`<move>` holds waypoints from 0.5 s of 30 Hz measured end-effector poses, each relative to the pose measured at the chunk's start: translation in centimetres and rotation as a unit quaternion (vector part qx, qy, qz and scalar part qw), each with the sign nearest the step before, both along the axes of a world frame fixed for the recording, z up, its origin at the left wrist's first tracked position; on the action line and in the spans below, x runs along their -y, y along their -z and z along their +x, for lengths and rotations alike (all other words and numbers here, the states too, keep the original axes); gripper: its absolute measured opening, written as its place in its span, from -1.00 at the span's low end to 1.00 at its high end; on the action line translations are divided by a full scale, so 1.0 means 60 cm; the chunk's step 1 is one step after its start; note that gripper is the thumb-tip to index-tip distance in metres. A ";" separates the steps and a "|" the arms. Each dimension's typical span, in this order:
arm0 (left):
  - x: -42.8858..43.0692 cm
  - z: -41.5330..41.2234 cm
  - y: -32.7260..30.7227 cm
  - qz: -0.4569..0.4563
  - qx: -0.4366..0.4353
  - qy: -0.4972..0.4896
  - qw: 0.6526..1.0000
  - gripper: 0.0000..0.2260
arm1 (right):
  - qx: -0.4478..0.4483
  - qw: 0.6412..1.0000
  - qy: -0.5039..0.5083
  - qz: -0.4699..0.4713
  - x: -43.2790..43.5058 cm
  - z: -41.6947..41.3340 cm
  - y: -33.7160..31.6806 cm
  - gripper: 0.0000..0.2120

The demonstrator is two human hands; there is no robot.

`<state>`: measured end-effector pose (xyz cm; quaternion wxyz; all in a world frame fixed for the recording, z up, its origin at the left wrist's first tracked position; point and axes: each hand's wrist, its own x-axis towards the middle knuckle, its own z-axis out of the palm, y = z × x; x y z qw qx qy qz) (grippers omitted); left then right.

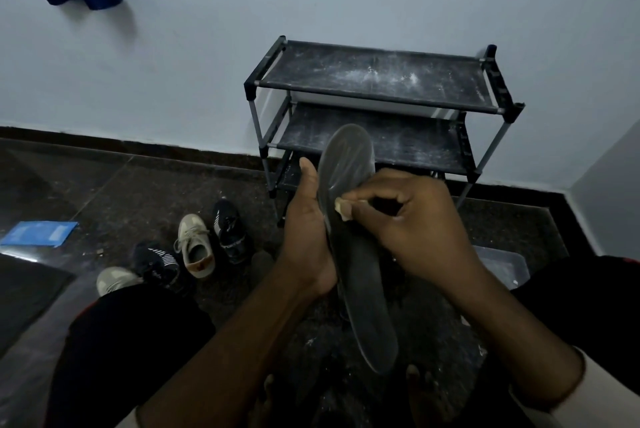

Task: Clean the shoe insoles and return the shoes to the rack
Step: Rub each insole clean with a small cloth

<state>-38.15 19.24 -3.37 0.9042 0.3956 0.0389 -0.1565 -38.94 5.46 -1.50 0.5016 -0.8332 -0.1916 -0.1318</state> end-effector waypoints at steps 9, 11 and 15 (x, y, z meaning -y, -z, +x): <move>-0.006 -0.001 -0.007 0.020 -0.027 0.006 0.999 -0.28 | -0.020 0.991 -0.123 -0.042 0.004 -0.009 -0.005 -0.91; 0.001 -0.005 -0.004 0.019 -0.033 0.001 0.999 -0.33 | 0.021 0.997 -0.068 -0.041 -0.002 0.000 -0.009 -0.94; 0.008 -0.010 -0.005 0.026 -0.030 0.010 0.999 -0.35 | 0.066 0.997 -0.028 -0.029 -0.009 0.006 -0.007 -0.92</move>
